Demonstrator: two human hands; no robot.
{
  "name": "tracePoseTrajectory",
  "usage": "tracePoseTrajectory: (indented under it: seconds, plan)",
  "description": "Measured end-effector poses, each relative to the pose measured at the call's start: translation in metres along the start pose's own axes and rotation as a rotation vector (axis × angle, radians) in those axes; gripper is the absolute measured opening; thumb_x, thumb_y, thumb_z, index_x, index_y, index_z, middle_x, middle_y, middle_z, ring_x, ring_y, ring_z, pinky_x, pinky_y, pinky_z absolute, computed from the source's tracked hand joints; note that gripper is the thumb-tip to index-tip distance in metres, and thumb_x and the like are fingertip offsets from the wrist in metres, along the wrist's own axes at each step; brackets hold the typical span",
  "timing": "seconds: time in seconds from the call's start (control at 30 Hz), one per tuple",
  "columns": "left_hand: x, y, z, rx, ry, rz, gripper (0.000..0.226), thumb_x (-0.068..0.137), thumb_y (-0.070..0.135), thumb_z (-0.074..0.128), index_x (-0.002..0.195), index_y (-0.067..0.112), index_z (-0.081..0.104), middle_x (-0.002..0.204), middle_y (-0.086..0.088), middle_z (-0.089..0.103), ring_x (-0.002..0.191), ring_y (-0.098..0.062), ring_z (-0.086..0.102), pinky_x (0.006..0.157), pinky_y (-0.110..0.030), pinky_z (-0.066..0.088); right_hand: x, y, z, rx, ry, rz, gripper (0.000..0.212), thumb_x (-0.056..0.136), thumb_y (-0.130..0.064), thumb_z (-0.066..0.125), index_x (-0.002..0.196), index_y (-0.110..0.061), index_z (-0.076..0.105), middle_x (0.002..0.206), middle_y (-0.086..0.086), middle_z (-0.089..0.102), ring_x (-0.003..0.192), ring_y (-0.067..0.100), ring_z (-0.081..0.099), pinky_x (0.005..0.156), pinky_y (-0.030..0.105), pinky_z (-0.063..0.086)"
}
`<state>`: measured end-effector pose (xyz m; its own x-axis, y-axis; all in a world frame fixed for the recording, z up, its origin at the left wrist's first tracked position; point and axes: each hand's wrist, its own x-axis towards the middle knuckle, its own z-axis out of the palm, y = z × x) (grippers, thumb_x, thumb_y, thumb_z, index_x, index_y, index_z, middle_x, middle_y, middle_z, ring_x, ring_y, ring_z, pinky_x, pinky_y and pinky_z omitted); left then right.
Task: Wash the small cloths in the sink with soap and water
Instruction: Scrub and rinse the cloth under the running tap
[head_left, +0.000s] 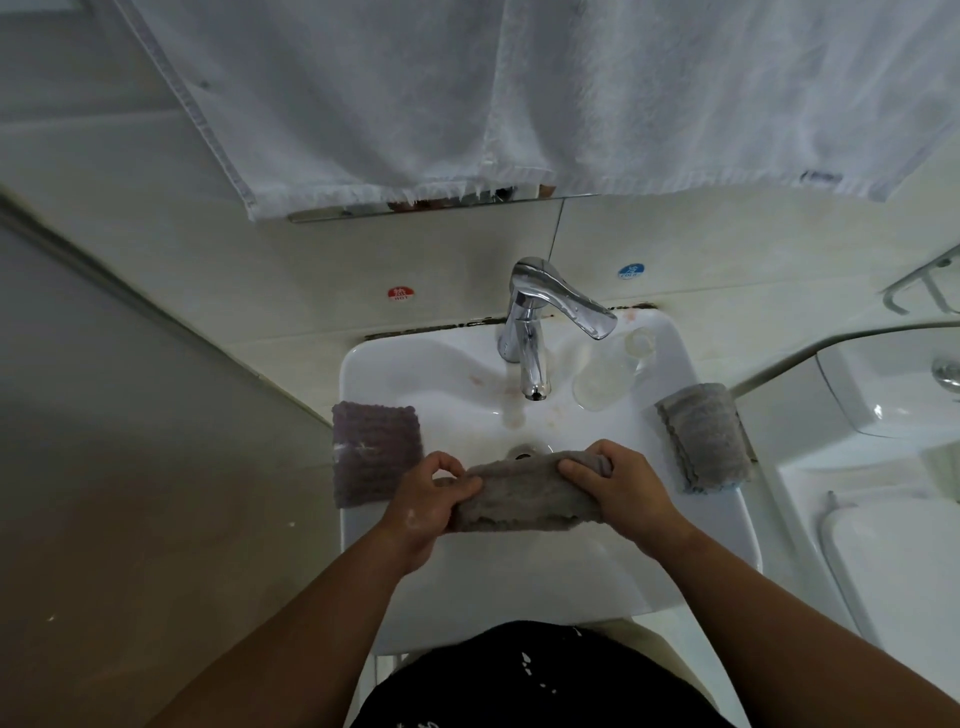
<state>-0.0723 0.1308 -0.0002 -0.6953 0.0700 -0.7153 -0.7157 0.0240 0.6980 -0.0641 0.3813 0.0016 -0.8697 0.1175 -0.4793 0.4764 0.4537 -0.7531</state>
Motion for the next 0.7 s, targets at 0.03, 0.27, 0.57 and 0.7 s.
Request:
tracePoseTrajectory:
  seconds: [0.03,0.27,0.57,0.7]
  plan:
    - [0.002,-0.003,0.0,0.06,0.028,0.012,0.015,0.089,0.019,0.075,0.089,0.013,0.061,0.083,-0.015,0.067,0.072,-0.023,0.063,0.061,-0.033,0.051,0.0,0.003,0.001,0.04,-0.023,0.0,0.026,0.086,-0.038,0.077,0.081,-0.016,0.063,0.07,-0.001,0.064,0.06,0.015,0.057,0.054,0.033,0.046]
    - [0.005,-0.027,0.007,0.356,0.036,0.039,0.038,0.093,0.045,0.067,0.077,0.012,0.056,0.068,-0.002,0.054,0.061,-0.016,0.051,0.051,-0.03,0.043,-0.01,0.024,0.013,0.289,-0.05,0.074,0.009,0.088,-0.015,0.076,0.093,-0.022,0.072,0.089,0.005,0.07,0.073,0.021,0.065,0.055,0.037,0.054]
    - [0.003,-0.028,0.003,-0.084,-0.135,-0.076,0.048,0.088,-0.011,0.064,0.117,0.027,0.068,0.119,-0.025,0.059,0.097,-0.037,0.067,0.074,-0.037,0.058,0.0,0.03,0.0,-0.131,0.06,-0.003,0.021,0.084,-0.044,0.077,0.087,-0.025,0.067,0.079,-0.012,0.067,0.073,0.002,0.061,0.055,0.013,0.038]
    - [0.006,-0.032,0.004,0.048,-0.079,0.022,0.04,0.097,0.011,0.064,0.117,0.045,0.066,0.122,-0.014,0.057,0.109,-0.029,0.064,0.083,-0.038,0.06,0.009,0.038,0.002,-0.09,0.007,0.022,0.021,0.087,-0.034,0.076,0.103,-0.028,0.063,0.089,-0.009,0.063,0.075,0.014,0.062,0.051,0.019,0.044]
